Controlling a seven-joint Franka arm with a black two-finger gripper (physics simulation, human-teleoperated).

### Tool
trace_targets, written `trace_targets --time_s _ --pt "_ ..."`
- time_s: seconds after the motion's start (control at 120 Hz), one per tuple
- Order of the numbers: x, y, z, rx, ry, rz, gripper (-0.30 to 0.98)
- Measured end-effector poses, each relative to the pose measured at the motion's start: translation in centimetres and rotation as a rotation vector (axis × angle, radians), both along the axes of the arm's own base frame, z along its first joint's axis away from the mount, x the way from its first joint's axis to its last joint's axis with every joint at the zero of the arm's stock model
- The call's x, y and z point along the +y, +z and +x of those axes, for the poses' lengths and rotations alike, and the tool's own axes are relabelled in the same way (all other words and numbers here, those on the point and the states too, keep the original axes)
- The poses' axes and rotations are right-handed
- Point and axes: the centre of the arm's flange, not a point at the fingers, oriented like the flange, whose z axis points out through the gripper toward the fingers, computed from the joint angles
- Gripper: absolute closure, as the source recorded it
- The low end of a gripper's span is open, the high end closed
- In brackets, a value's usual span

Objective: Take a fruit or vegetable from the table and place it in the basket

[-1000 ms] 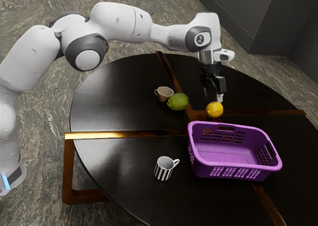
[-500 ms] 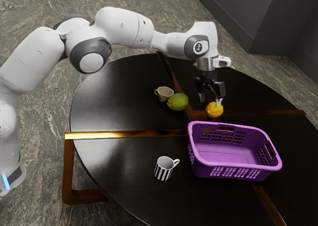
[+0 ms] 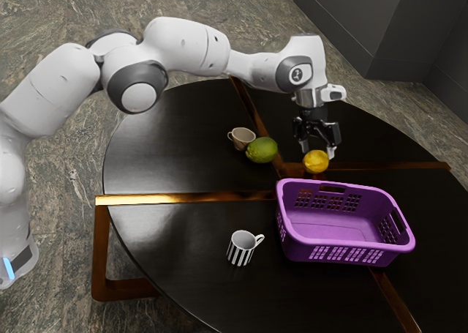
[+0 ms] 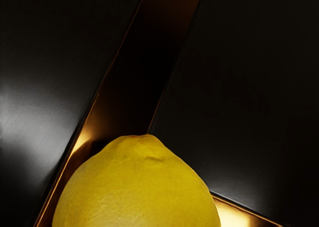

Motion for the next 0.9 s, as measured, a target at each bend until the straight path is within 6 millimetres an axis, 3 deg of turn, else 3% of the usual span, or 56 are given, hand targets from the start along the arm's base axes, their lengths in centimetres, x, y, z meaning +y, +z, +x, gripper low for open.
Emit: trace_targets --time_s 0.292,0.9 --pt "1.9 -0.4 -0.1 0.009 0.057 -0.007 0.00" --pt "0.2 -1.9 0.8 0.003 0.080 -0.024 0.00"
